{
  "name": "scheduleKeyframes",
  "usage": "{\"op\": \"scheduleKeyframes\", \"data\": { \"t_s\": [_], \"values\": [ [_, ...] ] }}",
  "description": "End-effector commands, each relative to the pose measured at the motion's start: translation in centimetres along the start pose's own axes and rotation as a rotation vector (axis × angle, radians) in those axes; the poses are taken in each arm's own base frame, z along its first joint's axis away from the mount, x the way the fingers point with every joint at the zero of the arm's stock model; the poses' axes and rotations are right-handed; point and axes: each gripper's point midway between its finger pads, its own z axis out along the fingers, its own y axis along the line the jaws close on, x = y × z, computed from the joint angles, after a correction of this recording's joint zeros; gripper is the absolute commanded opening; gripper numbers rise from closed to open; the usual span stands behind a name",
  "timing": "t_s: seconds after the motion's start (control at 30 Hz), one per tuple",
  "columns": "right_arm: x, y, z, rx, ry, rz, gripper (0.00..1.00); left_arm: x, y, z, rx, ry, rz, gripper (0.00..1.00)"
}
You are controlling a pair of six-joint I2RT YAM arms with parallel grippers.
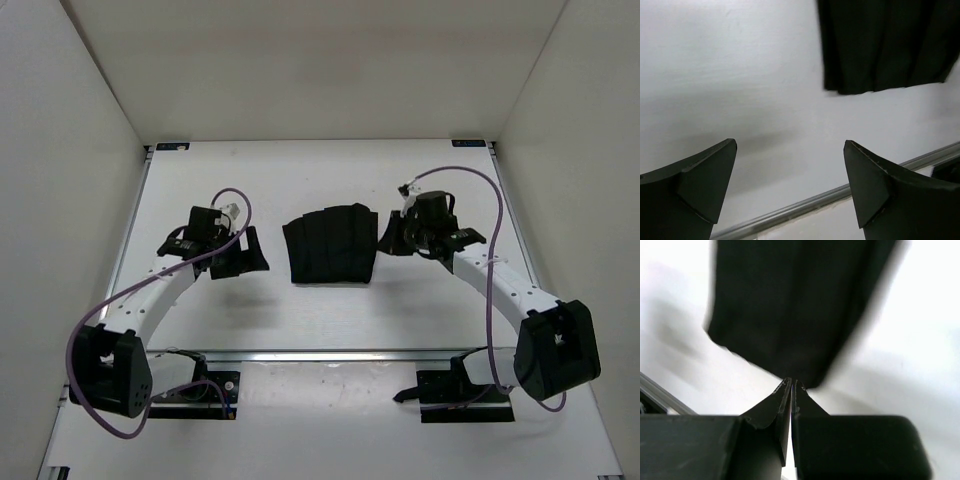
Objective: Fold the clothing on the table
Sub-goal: Fold the skirt
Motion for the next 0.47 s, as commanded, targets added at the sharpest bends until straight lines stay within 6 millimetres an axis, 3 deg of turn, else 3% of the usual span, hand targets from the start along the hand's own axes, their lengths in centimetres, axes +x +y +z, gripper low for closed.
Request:
{"op": "scheduleKeyframes", "data": {
  "t_s": [0.0, 0.27, 0.43],
  "values": [
    [0.6, -0.5, -0.5, 0.012, 0.005, -0.028, 0.02, 2.8, 2.1, -0.4, -0.103, 0.114, 0.075, 0.99],
    [1.2, 0.3, 0.7, -0.024, 0.048, -0.034, 0.01, 4.2, 2.5, -0.8, -0.08, 0.101, 0.109, 0.98],
    [1.7, -0.2, 0.9, -0.015, 0.063, -0.027, 0.0, 4.7, 3.9, -0.7, -0.141, 0.127, 0.097, 0.99]
  ]
}}
